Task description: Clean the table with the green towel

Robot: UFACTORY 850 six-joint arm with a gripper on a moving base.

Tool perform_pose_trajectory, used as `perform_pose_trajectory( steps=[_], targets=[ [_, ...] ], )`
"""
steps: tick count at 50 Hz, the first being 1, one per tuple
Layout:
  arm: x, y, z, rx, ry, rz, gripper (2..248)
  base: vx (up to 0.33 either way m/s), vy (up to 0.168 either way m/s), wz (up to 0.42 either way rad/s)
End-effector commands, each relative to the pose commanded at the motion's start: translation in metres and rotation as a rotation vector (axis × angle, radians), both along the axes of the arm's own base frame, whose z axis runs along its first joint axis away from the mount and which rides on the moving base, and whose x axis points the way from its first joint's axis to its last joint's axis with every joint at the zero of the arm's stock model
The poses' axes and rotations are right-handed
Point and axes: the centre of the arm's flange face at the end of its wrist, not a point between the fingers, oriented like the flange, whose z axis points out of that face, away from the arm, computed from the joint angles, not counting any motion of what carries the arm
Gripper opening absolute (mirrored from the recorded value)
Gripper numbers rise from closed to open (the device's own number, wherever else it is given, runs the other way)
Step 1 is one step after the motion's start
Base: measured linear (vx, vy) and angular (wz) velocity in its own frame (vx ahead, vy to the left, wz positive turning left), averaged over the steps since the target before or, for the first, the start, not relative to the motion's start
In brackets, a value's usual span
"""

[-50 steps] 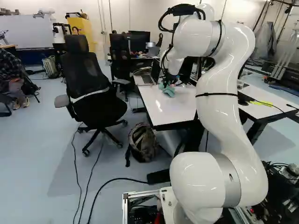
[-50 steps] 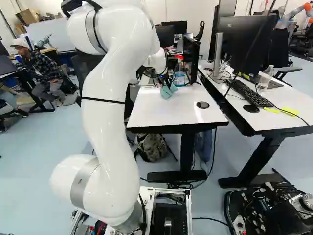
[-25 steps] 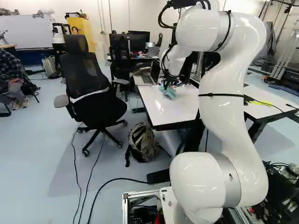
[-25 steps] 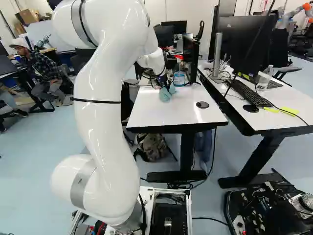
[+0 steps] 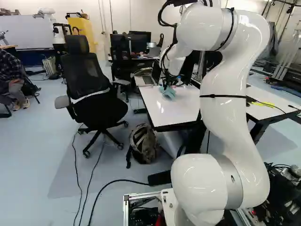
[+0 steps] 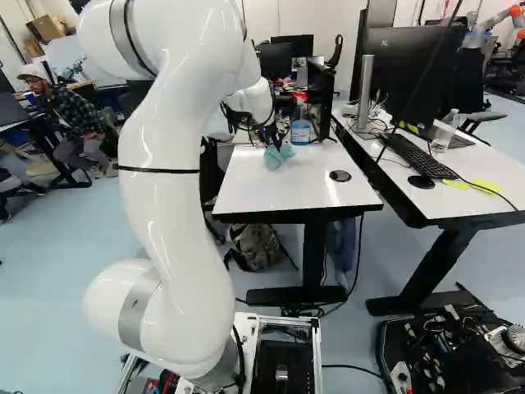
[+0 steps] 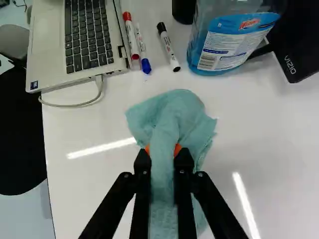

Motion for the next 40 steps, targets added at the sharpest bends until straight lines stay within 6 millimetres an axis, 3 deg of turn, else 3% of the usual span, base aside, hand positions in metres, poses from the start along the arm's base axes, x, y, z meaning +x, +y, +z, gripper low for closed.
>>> perform_pose_trajectory(
  steps=[40],
  targets=[
    [-0.088, 0.026, 0.054, 0.003, 0.008, 0.027, 53, 0.0, 0.0, 0.0]
  ],
)
